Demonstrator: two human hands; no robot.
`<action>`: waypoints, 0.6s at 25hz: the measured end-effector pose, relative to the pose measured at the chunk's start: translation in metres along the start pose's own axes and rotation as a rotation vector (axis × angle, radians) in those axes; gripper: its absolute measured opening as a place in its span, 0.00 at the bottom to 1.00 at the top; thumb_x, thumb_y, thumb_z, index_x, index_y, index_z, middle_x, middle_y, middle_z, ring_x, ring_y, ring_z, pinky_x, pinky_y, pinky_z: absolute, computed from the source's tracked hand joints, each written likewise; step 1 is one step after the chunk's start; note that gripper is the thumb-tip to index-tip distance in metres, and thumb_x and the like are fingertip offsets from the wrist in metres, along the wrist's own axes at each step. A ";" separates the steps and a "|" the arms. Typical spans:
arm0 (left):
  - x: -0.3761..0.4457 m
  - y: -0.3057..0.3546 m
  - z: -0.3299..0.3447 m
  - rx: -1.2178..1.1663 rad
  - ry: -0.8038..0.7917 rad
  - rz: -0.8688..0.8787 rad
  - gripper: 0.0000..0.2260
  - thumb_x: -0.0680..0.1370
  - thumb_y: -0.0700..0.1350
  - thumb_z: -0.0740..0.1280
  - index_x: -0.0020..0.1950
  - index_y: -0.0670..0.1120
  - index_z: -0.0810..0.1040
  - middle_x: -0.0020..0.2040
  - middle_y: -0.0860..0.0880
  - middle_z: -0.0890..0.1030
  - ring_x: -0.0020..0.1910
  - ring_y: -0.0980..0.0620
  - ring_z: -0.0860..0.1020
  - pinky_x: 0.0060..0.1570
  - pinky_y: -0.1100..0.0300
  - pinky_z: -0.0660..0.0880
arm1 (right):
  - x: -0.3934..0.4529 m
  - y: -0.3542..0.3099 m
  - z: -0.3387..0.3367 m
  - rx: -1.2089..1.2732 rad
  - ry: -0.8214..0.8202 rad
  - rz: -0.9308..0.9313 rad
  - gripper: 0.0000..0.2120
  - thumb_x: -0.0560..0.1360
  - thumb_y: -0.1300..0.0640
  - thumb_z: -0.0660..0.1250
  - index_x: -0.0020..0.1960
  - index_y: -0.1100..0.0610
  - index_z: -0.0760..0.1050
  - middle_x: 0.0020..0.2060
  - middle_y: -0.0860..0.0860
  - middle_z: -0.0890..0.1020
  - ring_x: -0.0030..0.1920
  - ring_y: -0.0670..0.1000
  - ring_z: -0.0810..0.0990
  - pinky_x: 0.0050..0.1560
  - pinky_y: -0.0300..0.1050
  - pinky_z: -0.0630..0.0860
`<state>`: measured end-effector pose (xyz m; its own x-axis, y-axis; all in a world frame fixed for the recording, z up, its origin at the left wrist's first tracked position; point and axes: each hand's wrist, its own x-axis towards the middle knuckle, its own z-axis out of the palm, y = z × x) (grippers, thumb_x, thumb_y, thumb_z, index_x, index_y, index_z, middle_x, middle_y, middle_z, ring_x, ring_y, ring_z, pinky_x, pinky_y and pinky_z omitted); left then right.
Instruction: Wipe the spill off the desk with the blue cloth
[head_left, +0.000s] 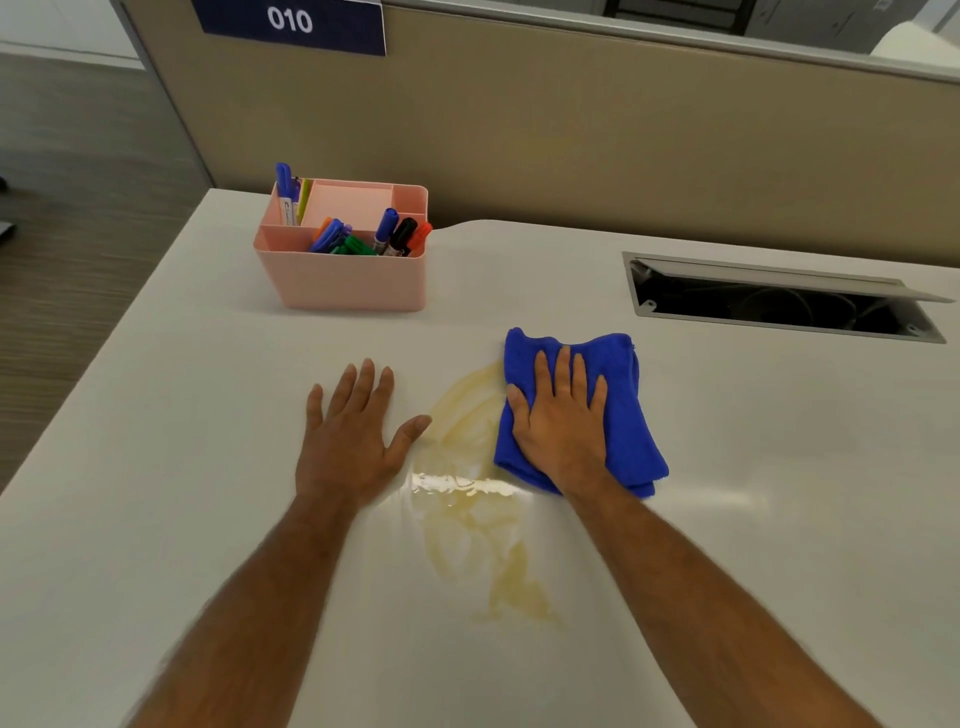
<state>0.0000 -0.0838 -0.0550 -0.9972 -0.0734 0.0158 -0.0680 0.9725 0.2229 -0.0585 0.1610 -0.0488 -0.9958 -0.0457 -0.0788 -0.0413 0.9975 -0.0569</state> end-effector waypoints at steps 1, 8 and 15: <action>0.000 0.000 0.000 0.000 0.002 0.000 0.41 0.75 0.73 0.37 0.81 0.51 0.52 0.82 0.50 0.52 0.80 0.50 0.48 0.77 0.44 0.43 | 0.006 0.000 0.000 0.001 -0.003 -0.002 0.35 0.82 0.36 0.39 0.83 0.55 0.46 0.82 0.58 0.49 0.82 0.59 0.46 0.79 0.64 0.42; 0.002 -0.001 0.002 -0.005 0.008 0.000 0.40 0.75 0.73 0.38 0.81 0.51 0.53 0.82 0.50 0.52 0.80 0.50 0.49 0.77 0.44 0.43 | 0.044 0.000 -0.002 -0.022 -0.014 -0.106 0.35 0.81 0.36 0.38 0.83 0.53 0.45 0.83 0.56 0.48 0.82 0.58 0.46 0.79 0.64 0.42; 0.001 0.000 0.000 -0.007 0.009 -0.007 0.40 0.75 0.73 0.38 0.80 0.51 0.54 0.82 0.49 0.53 0.80 0.50 0.49 0.77 0.44 0.44 | 0.058 0.008 -0.009 -0.057 -0.094 -0.411 0.32 0.82 0.35 0.40 0.82 0.46 0.41 0.83 0.49 0.44 0.82 0.52 0.41 0.80 0.60 0.38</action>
<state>-0.0011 -0.0833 -0.0552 -0.9964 -0.0820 0.0233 -0.0745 0.9704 0.2296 -0.1175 0.1664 -0.0453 -0.8842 -0.4420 -0.1513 -0.4401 0.8967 -0.0474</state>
